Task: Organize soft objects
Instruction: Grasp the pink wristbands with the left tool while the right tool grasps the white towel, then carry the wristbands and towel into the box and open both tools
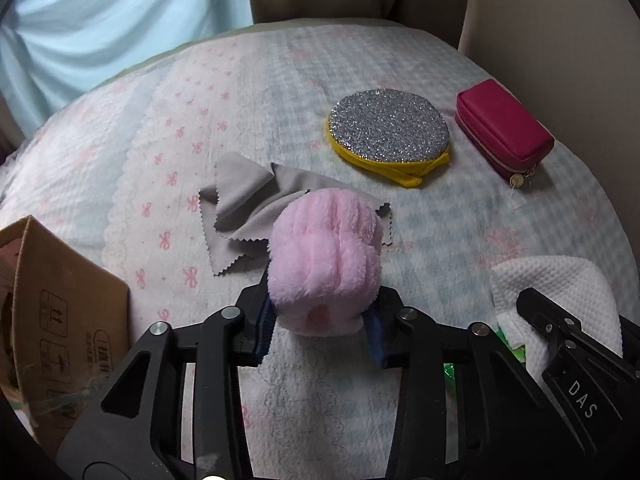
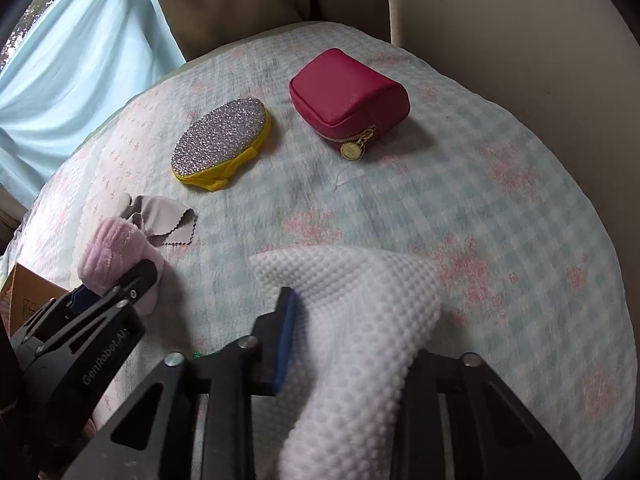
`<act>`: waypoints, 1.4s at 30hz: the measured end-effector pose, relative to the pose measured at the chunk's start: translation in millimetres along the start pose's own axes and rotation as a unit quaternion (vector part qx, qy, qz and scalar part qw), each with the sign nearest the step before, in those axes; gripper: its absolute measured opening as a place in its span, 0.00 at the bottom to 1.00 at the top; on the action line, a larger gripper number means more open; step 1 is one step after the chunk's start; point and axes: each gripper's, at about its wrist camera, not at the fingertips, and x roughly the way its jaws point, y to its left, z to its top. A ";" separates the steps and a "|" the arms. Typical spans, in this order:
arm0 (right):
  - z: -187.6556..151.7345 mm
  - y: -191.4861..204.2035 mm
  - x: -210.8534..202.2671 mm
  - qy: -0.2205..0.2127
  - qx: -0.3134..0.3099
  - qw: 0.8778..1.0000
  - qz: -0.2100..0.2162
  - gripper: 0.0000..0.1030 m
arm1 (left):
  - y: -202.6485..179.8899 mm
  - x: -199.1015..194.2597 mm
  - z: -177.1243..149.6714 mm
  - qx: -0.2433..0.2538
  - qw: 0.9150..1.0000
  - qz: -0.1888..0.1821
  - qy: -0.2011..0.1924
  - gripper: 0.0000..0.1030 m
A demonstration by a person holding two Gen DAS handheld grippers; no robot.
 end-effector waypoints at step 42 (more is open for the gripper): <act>40.1 195.4 -319.7 -0.128 -0.110 0.982 0.080 0.16 | 164.5 -353.5 73.4 -0.053 0.994 0.005 -0.094 0.26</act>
